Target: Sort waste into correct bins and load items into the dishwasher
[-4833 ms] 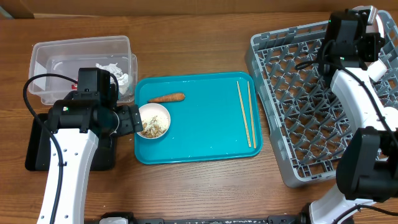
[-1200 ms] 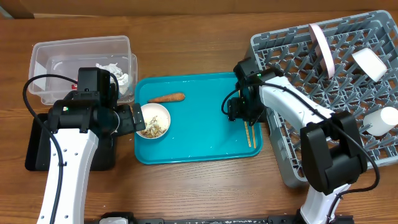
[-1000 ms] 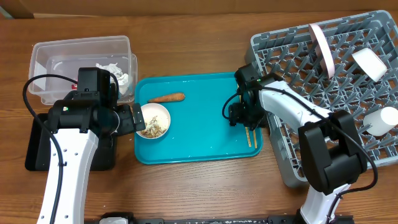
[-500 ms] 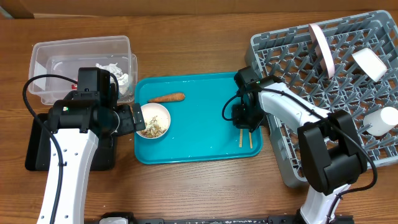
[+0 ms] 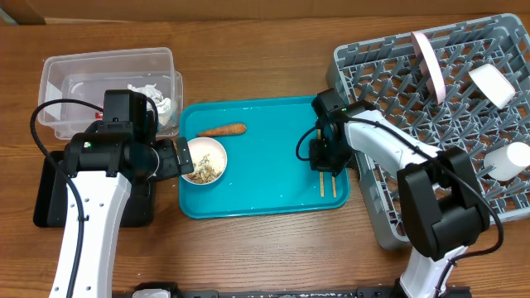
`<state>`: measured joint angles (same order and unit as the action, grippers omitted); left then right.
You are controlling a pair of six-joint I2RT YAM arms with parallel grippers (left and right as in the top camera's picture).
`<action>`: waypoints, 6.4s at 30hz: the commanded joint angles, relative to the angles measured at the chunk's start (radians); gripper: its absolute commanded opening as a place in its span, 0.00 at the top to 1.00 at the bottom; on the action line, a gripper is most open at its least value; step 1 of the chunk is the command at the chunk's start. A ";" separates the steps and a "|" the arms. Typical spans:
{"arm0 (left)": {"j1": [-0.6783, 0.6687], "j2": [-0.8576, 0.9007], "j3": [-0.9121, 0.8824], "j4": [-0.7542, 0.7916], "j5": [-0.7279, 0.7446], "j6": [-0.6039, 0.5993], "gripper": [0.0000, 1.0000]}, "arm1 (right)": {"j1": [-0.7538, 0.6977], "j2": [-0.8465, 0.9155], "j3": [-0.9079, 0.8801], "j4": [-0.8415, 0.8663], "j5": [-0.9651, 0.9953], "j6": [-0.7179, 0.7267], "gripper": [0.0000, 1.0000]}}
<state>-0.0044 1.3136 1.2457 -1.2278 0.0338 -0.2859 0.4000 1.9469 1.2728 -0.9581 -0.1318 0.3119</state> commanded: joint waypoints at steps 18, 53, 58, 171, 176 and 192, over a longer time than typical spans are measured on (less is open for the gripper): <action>0.004 -0.010 -0.005 -0.002 0.011 -0.008 0.00 | -0.087 -0.398 0.040 -0.193 0.405 -0.291 0.96; 0.004 -0.010 -0.005 -0.001 0.011 -0.006 0.00 | -0.186 -0.397 -0.001 -0.195 0.191 -0.491 0.60; 0.004 -0.010 -0.005 -0.002 0.011 -0.006 0.00 | -0.075 -0.397 0.048 -0.120 0.163 -0.431 0.58; 0.004 -0.010 -0.006 -0.006 0.008 -0.006 0.00 | -0.283 -0.366 -0.055 -0.053 0.089 -0.573 0.96; 0.004 -0.010 -0.006 -0.011 0.008 -0.006 0.00 | -0.283 -0.366 -0.056 -0.063 0.089 -0.568 0.96; 0.004 -0.010 -0.006 -0.021 0.008 -0.006 0.00 | -0.283 -0.366 -0.056 -0.081 0.104 -0.490 0.91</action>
<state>-0.0044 1.3136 1.2457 -1.2453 0.0338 -0.2859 0.1177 1.5814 1.2228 -1.0409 -0.0360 -0.1982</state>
